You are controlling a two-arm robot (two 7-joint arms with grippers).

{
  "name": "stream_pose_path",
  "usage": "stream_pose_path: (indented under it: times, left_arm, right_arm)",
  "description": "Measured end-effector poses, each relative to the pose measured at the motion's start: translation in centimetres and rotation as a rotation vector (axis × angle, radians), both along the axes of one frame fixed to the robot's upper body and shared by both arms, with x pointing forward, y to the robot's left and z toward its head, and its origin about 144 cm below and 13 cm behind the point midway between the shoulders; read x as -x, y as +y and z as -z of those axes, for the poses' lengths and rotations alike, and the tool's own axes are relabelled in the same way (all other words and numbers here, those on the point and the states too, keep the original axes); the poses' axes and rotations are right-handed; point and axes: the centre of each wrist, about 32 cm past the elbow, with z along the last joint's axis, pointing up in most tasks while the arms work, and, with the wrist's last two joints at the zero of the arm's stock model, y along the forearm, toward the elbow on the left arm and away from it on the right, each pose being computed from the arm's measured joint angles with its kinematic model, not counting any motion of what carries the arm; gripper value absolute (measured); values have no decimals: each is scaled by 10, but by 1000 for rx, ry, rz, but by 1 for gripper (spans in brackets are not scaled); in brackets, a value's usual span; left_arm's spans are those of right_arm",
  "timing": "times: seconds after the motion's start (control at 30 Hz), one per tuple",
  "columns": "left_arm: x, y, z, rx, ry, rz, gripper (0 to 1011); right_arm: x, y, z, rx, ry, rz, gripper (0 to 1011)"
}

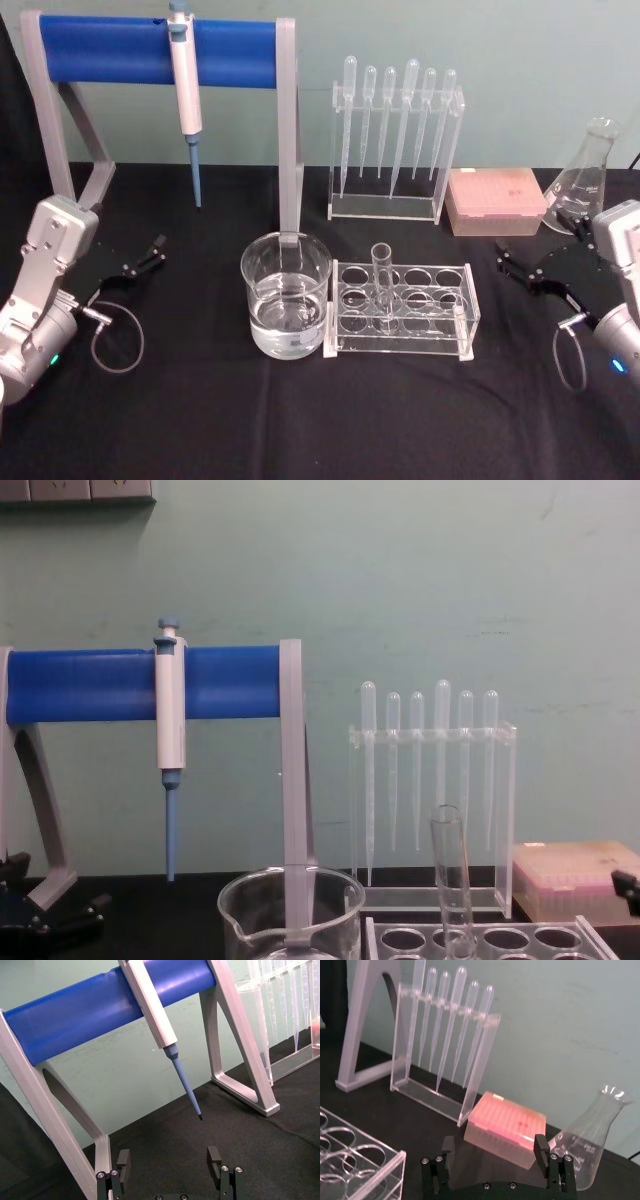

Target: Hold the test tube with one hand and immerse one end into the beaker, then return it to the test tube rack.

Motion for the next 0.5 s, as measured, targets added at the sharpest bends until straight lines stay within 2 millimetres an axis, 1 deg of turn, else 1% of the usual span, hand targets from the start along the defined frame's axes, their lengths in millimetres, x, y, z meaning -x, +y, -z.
stream_pose_path:
  times: [0.27,0.5]
  left_arm:
    - [0,0,0,0,0,0,1000]
    - [0,0,0,0,0,0,1000]
  right_arm:
    - [7,-7,-22,-56,-36,-33,1002]
    - [19,-19,-46,-92,-37,-121,1002]
